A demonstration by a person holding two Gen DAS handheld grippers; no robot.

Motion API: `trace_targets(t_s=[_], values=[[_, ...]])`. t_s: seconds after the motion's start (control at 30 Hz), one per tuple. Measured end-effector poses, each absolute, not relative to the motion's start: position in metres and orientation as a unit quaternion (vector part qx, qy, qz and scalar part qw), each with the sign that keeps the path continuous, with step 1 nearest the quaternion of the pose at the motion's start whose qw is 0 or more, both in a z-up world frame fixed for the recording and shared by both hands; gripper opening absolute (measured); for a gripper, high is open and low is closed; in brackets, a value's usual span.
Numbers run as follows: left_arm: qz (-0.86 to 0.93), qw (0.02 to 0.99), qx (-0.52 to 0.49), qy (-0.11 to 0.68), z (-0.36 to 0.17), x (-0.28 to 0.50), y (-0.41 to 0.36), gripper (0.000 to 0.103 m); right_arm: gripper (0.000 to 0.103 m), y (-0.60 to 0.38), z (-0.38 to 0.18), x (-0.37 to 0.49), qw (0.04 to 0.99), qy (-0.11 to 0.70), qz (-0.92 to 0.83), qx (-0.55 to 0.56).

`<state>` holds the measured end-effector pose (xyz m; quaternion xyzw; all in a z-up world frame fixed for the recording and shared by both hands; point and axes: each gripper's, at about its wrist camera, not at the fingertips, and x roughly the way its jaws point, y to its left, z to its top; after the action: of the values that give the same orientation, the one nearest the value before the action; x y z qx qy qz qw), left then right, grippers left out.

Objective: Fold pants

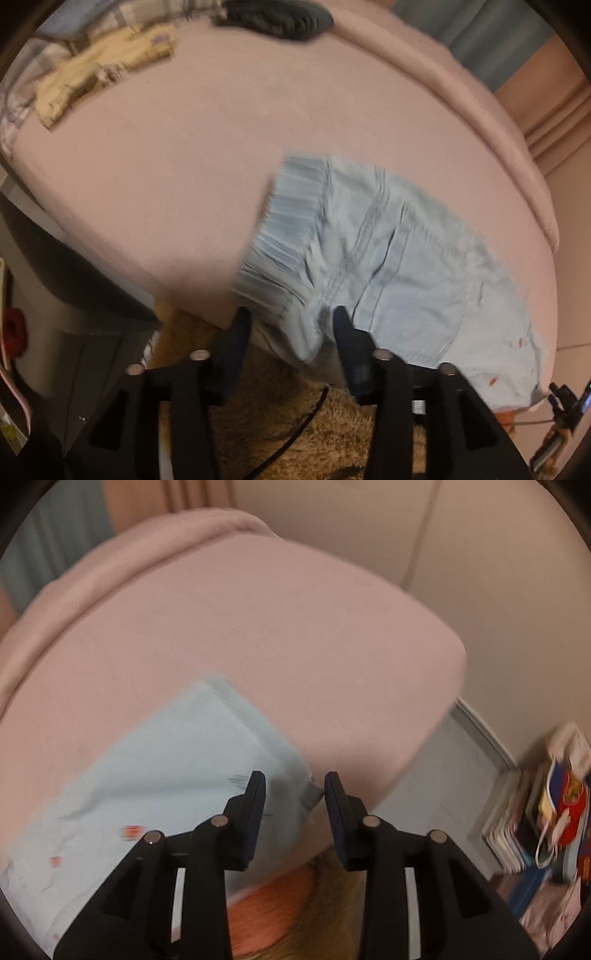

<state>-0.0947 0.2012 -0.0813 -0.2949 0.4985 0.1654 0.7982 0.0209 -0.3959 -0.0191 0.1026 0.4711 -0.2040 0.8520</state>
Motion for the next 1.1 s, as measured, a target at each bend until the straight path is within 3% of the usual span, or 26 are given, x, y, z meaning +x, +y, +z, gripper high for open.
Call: trace_targets(t_s=[0.07,0.1,0.13,0.27,0.47,0.53,0.6,0.63,0.7,0.73,0.77,0.97,1.1], values=[[0.17,0.819,-0.285,0.468,-0.065,-0.096,0.212,0.07,0.058,-0.359,0.001,0.031,0.871,0.46,-0.149,0.084],[0.17,0.829,-0.279,0.454,-0.061,-0.093,0.219,0.078,0.06,-0.335,0.008,0.038,0.881,0.454,-0.111,0.073],[0.173,0.832,-0.276,0.449,-0.06,-0.091,0.222,0.078,0.06,-0.304,0.014,0.048,0.889,0.451,-0.053,0.063],[0.146,0.843,-0.284,0.433,-0.068,-0.067,0.245,0.078,0.059,-0.179,-0.001,0.093,0.849,0.502,0.155,0.056],[0.109,0.83,-0.294,0.461,-0.097,-0.04,0.25,0.078,0.059,-0.025,-0.047,0.136,0.763,0.58,0.287,-0.003],[0.087,0.832,-0.295,0.461,-0.099,-0.041,0.242,0.061,0.059,0.001,-0.065,0.129,0.746,0.595,0.299,-0.025],[0.079,0.835,-0.295,0.458,-0.103,-0.044,0.238,0.057,0.059,0.018,-0.085,0.131,0.731,0.613,0.294,-0.054],[0.08,0.838,-0.291,0.455,-0.103,-0.046,0.237,0.052,0.057,0.021,-0.094,0.132,0.726,0.619,0.293,-0.06],[0.082,0.848,-0.277,0.445,-0.099,-0.052,0.232,0.042,0.042,0.023,-0.102,0.138,0.73,0.618,0.285,-0.066],[0.084,0.849,-0.277,0.441,-0.096,-0.054,0.231,0.032,0.023,0.021,-0.1,0.134,0.745,0.6,0.28,-0.079],[0.087,0.851,-0.277,0.437,-0.092,-0.058,0.231,0.032,0.008,0.018,-0.097,0.131,0.747,0.596,0.286,-0.074],[0.096,0.879,-0.241,0.401,-0.057,-0.08,0.222,0.032,0.007,-0.002,-0.053,0.132,0.787,0.547,0.286,-0.009],[0.099,0.876,-0.217,0.418,-0.071,-0.073,0.228,0.032,0.0,0.019,-0.066,0.132,0.804,0.533,0.26,-0.035]])
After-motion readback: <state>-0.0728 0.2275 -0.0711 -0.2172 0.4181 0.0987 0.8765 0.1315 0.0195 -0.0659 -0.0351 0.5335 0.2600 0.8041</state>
